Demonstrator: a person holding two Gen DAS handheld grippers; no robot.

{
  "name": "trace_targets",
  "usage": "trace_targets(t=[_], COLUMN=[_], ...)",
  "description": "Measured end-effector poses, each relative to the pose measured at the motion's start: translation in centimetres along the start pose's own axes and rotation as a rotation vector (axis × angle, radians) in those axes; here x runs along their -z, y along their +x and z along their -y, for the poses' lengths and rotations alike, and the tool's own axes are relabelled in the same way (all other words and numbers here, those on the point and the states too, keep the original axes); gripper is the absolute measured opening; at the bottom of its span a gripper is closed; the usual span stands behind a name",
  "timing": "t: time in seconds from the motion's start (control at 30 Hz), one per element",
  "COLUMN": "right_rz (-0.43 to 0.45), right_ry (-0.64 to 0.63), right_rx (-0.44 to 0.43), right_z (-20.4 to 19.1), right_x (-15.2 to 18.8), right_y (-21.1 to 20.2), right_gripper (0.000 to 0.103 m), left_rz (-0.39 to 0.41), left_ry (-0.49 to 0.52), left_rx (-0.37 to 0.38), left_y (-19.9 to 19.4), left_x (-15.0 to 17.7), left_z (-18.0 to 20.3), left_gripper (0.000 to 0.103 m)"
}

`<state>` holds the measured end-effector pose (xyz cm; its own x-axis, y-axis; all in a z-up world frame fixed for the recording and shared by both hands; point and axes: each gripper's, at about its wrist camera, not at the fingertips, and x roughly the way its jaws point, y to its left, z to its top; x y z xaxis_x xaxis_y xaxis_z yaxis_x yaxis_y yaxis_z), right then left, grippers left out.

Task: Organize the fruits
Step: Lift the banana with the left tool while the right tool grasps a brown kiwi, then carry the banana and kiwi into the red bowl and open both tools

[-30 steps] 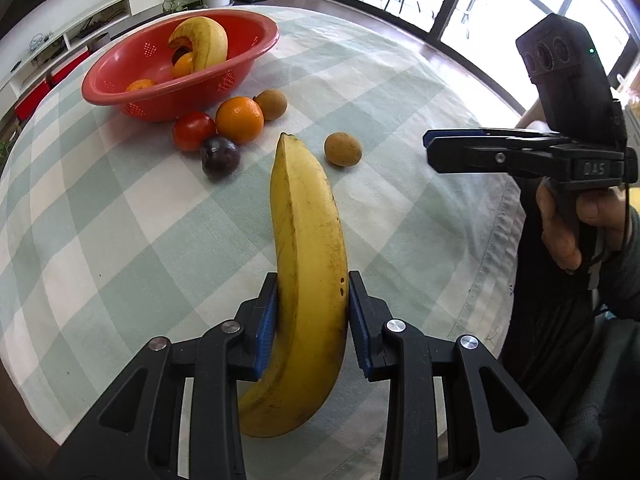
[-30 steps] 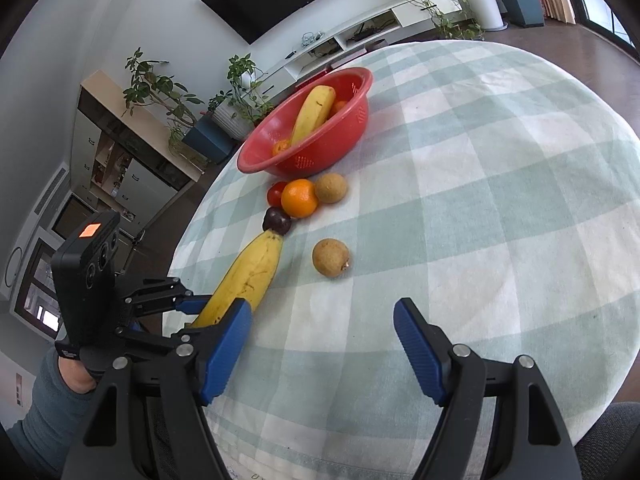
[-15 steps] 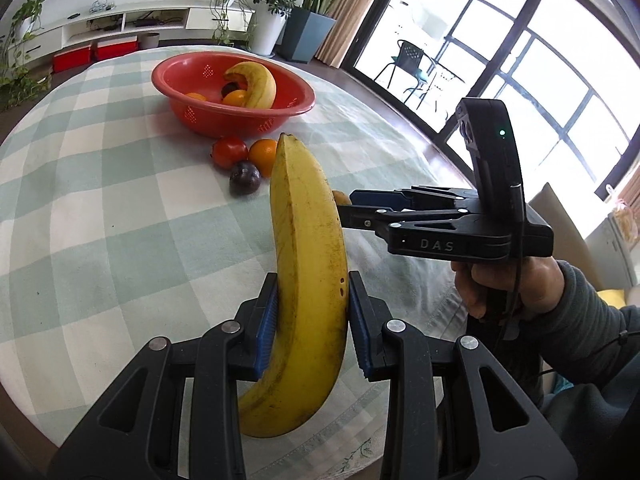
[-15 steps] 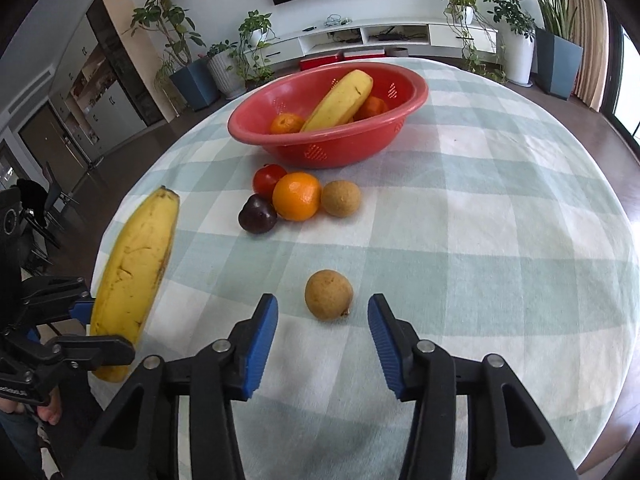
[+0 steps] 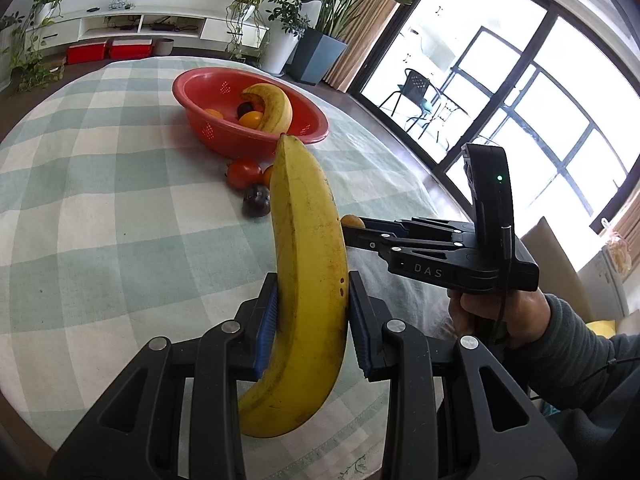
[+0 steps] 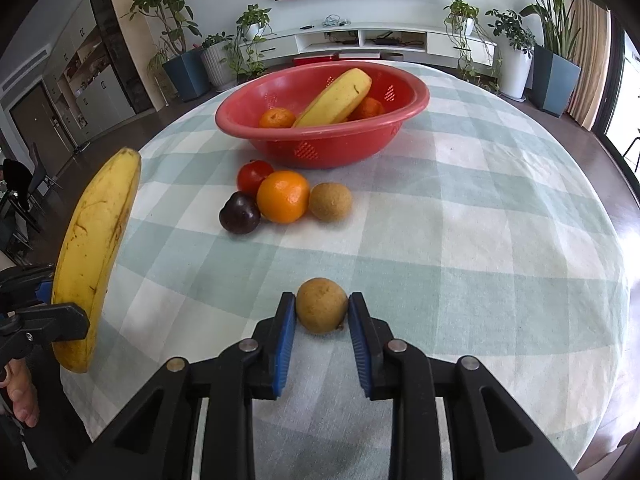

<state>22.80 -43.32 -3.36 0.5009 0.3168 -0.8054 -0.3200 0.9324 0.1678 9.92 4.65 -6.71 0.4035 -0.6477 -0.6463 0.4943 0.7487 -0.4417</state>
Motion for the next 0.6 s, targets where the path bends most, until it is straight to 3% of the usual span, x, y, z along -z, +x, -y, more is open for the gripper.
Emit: trace_targets(t=[0.3, 0.6], right_rz=[0.061, 0.172], right_ry=[0.17, 0.197], right_rx=[-0.108, -0.156], right_z=[3.3, 4.8], right_x=[-1.3, -5.7], right_y=[-2.9, -6.6], right_gripper=[0.029, 0.029], left_rz=[0.057, 0.107], left_ry=[-0.017, 0.032], left_rx=[0.004, -0.01], left_y=[-0.9, -1.1], left_x=[-2.9, -10.4], left_z=[-0.5, 0.4], left_gripper=[0.03, 0.03])
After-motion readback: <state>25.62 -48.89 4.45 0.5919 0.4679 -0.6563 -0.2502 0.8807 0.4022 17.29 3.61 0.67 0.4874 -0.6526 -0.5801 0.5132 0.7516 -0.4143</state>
